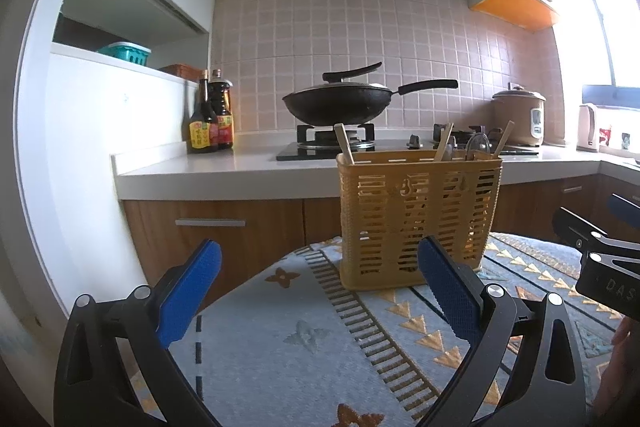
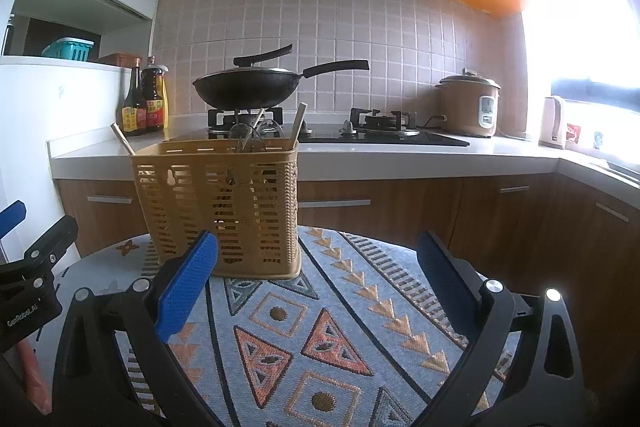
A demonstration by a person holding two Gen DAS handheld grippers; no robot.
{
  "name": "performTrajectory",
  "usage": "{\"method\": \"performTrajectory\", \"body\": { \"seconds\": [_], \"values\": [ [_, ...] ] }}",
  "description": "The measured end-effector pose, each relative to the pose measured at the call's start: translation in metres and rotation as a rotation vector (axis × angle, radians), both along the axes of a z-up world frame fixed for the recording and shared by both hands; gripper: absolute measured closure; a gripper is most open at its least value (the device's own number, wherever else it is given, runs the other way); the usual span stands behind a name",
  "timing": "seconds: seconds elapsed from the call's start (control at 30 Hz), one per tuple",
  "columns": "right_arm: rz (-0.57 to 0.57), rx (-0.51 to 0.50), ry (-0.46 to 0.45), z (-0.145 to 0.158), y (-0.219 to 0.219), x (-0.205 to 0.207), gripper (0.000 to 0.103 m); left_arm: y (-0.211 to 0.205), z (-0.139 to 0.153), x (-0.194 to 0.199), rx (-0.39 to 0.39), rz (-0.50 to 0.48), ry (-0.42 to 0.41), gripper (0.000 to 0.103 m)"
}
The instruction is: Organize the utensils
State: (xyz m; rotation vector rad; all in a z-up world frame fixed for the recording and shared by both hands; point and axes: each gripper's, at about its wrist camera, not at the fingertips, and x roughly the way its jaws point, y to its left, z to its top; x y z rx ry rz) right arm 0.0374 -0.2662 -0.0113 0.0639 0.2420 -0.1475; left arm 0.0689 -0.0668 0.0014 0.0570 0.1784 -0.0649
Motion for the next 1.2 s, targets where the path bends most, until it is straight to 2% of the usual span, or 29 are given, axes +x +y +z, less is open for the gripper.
{"method": "performTrajectory", "body": {
  "seconds": [1.2],
  "values": [
    [-0.004,0.004,0.008,-0.0012,-0.0005,0.0011,0.008,0.0023,-0.0026,0.004,-0.007,-0.006,0.022,0.008]
  ]
}}
